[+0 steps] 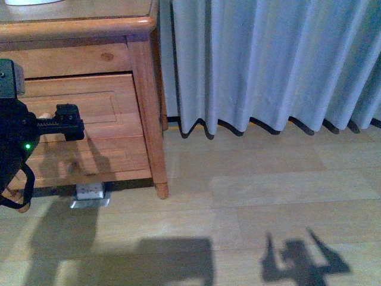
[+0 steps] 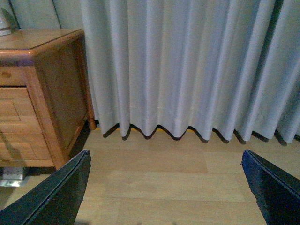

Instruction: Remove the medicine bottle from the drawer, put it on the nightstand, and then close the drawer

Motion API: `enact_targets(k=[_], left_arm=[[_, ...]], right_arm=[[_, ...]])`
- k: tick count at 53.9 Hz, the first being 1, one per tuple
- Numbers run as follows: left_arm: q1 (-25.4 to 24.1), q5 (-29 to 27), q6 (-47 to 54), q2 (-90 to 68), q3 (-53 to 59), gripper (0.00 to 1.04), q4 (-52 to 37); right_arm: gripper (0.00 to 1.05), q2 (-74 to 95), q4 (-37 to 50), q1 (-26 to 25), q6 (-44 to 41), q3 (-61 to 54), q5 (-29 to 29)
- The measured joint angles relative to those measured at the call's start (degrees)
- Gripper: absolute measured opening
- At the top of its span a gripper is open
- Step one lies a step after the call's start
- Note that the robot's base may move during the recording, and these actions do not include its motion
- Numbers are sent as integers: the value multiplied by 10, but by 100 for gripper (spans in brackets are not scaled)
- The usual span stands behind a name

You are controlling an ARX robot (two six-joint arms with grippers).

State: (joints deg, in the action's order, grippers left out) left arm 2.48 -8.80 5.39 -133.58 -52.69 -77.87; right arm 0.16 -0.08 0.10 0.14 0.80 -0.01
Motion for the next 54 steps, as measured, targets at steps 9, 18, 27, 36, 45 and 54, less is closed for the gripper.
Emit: enact_targets(k=[9, 18, 27, 36, 45, 54], left_arm=[[4, 2, 14, -17, -12, 98, 3], [4, 5, 32, -38, -29, 98, 12], [-2, 20, 42, -46, -61, 98, 19], [-15, 30, 47, -66, -96, 98, 41], [-26, 30, 44, -85, -125, 98, 64], [-34, 33, 32, -100, -162, 98, 87]], right_arm=[[98, 0, 0, 0, 0, 0, 0], [98, 0, 0, 0, 0, 0, 0], [98, 0, 0, 0, 0, 0, 0], [98, 0, 0, 0, 0, 0, 0], [98, 0, 0, 0, 0, 0, 0], [98, 0, 0, 0, 0, 0, 0]])
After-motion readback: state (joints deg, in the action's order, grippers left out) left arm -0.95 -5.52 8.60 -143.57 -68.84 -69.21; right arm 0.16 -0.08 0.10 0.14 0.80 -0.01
